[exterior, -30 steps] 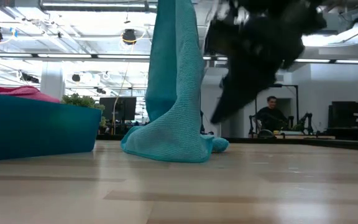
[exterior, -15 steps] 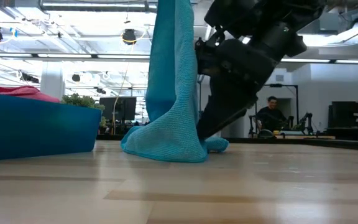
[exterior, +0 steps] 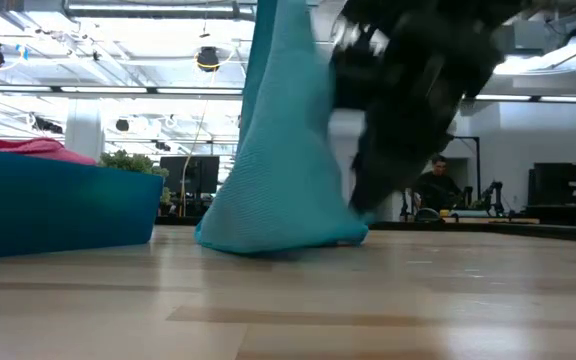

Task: Fold microfiber towels
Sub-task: Fold the blue microfiber towel

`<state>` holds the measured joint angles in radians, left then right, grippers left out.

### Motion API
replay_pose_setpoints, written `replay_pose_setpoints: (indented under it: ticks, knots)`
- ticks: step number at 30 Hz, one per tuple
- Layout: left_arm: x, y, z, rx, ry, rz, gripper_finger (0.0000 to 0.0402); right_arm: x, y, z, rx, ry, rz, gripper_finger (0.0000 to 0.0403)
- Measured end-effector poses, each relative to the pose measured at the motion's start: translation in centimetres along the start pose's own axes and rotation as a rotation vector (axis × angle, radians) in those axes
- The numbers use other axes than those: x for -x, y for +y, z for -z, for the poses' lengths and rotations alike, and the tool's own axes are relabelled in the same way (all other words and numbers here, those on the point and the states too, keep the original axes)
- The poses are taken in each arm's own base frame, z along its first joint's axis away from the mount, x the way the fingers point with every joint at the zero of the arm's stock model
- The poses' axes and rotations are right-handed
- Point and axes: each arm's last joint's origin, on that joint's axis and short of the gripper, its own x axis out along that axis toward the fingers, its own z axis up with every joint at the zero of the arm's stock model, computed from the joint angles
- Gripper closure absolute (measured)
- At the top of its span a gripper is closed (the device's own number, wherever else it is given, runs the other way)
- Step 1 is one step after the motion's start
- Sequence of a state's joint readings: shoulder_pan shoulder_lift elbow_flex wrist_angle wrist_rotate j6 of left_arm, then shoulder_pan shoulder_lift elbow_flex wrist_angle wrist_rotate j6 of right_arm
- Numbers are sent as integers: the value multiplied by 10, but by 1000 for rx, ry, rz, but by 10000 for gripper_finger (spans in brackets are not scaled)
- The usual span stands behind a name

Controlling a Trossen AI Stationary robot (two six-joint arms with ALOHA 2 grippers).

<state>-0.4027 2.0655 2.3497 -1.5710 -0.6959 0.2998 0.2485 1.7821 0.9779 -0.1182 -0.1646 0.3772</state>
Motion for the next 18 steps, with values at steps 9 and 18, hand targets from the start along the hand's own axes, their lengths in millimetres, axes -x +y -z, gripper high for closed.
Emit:
replay_pose_setpoints:
  ticks: [9, 18]
  knots:
    - [0, 2, 1, 6, 8, -26, 401, 94, 19, -4, -79, -128, 148, 401]
    - [-29, 47, 25, 87, 113, -78, 401, 187, -12, 9, -188, -278, 474, 402]
